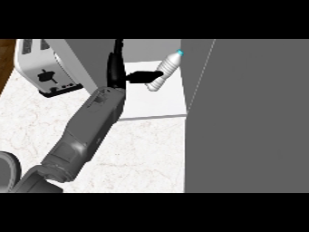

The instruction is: Pick up the bottled water, place it into the cabinet and close the cabinet

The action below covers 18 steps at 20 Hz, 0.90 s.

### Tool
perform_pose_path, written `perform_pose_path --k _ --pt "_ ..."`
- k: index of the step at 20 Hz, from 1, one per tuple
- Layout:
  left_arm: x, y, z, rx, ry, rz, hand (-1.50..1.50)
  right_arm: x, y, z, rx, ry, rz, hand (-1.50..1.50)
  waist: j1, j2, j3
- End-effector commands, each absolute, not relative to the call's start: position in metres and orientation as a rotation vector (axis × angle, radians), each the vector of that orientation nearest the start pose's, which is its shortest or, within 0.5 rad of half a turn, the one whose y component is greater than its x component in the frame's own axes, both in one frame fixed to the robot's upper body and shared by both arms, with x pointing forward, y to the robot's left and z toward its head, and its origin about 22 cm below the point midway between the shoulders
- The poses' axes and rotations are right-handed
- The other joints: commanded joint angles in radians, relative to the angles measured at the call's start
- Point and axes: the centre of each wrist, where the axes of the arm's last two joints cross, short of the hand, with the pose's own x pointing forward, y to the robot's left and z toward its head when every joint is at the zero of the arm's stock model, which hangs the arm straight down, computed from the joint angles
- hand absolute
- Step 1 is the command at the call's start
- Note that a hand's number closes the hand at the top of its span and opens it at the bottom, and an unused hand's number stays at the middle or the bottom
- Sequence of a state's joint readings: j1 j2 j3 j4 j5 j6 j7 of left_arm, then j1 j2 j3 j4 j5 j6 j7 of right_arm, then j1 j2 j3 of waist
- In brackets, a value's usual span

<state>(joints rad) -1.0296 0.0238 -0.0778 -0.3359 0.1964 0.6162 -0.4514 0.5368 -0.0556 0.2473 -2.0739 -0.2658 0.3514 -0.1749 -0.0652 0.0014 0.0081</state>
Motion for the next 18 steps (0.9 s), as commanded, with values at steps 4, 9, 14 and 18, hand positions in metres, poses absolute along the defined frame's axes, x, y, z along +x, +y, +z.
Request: perform_pose_path --k 4,9,14,18 --pt "0.431 0.144 0.031 0.243 -1.886 0.042 -1.50 0.113 -0.224 0.043 0.498 -1.789 0.020 -1.50 0.023 0.012 -0.009" --pt "0.427 0.140 0.035 0.105 -1.938 0.041 -1.50 0.112 -0.229 0.043 0.470 -1.784 0.006 -1.50 0.058 -0.002 -0.008" --pt "0.410 0.133 0.013 0.027 -1.939 0.053 -1.50 0.110 -0.226 0.047 0.471 -1.779 0.000 -1.50 0.078 -0.009 -0.008" --pt "0.403 0.123 0.023 -0.057 -1.956 0.046 -1.50 0.108 -0.237 0.051 0.442 -1.761 -0.001 -1.50 0.099 -0.016 -0.008"
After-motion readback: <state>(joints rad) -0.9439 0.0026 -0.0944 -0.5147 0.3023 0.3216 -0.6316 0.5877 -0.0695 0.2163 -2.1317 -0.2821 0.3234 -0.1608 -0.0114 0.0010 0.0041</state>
